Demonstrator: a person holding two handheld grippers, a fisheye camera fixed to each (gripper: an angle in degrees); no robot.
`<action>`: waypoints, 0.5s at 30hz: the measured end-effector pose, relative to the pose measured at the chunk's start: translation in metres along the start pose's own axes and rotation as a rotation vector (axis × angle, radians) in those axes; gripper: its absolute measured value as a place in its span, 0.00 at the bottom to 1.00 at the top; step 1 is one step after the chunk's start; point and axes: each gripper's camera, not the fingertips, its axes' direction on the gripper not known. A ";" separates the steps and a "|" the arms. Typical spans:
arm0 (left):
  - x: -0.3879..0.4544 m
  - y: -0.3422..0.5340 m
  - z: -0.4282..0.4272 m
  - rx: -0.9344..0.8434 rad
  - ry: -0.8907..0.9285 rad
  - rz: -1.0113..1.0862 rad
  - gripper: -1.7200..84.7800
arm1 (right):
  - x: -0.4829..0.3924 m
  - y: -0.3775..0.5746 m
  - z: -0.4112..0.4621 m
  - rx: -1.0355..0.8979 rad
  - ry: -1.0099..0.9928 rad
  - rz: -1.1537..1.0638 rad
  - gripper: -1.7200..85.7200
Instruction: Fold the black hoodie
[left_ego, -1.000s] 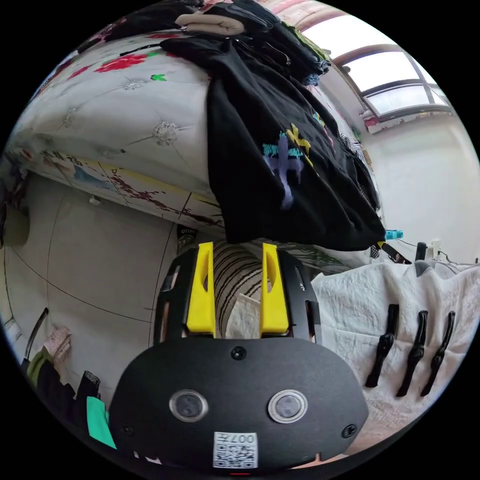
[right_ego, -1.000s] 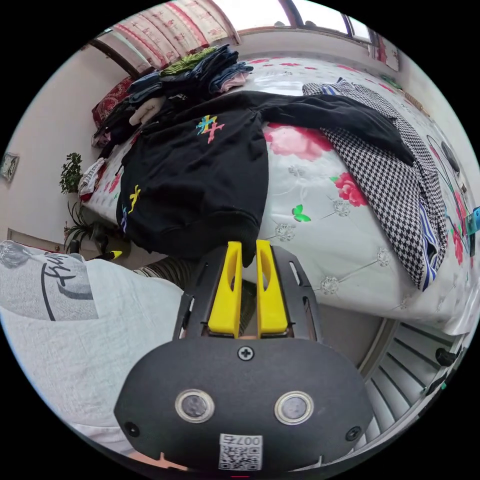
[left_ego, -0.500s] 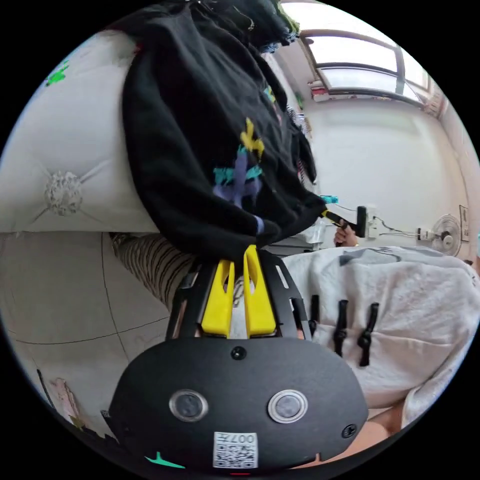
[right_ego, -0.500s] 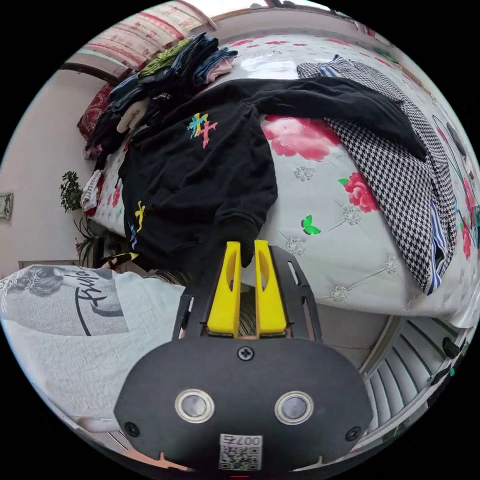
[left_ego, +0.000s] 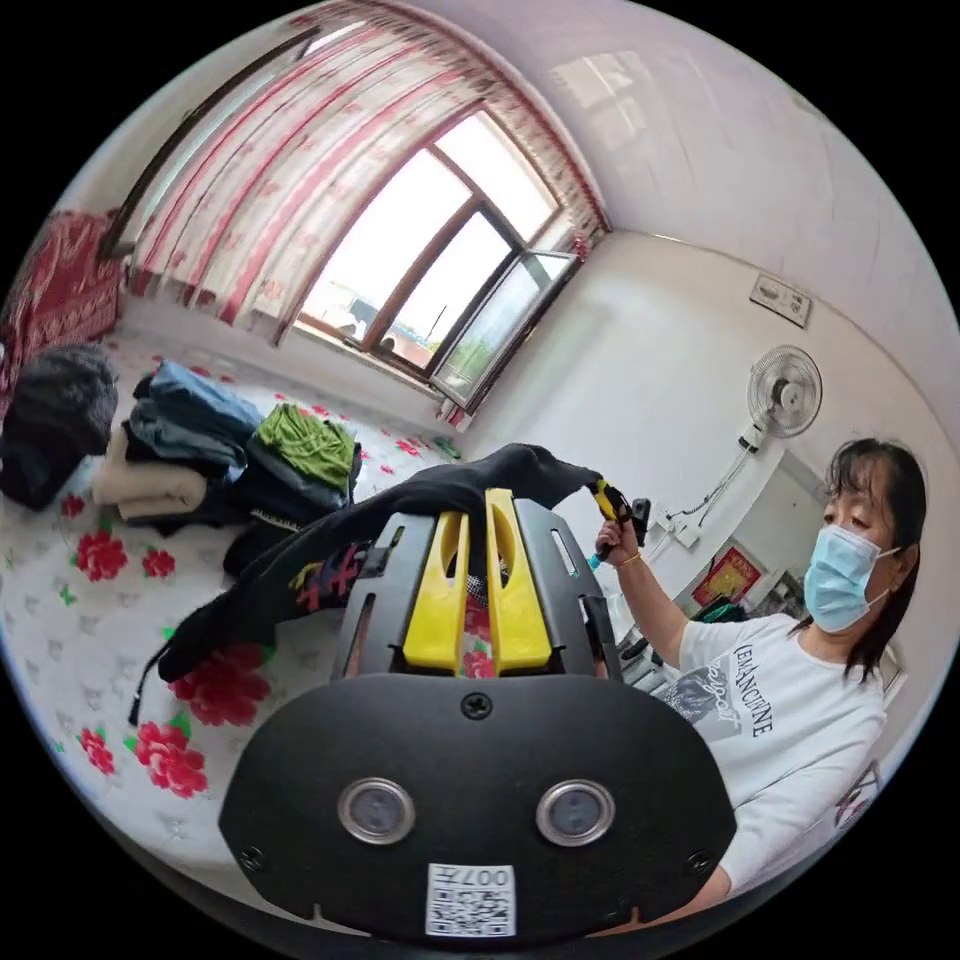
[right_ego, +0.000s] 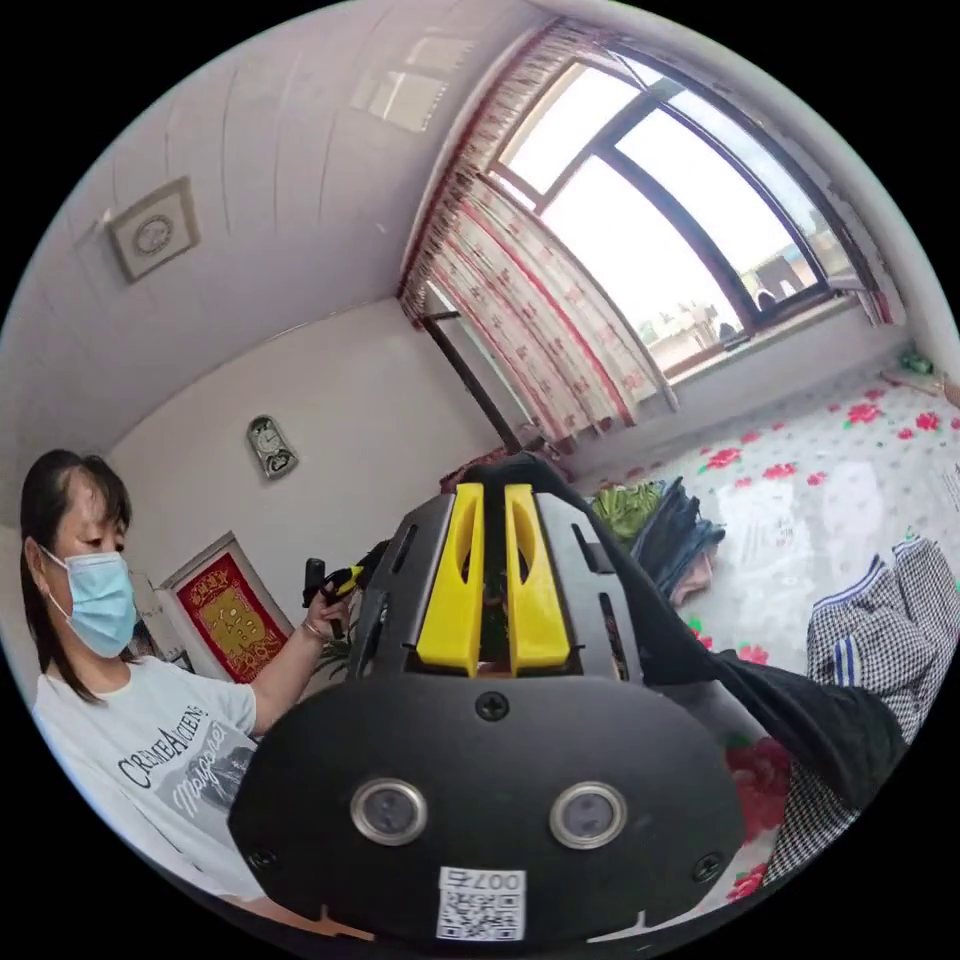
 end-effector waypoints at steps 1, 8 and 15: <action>0.030 0.000 -0.014 -0.004 -0.019 0.057 0.02 | -0.014 0.002 -0.012 0.007 -0.004 -0.047 0.03; 0.056 0.144 -0.011 -0.221 -0.131 -0.105 0.02 | -0.071 0.171 -0.072 -0.432 0.199 -0.166 0.04; -0.036 0.400 0.072 -0.589 -0.266 -0.691 0.02 | 0.000 0.465 -0.023 -1.085 0.316 0.267 0.03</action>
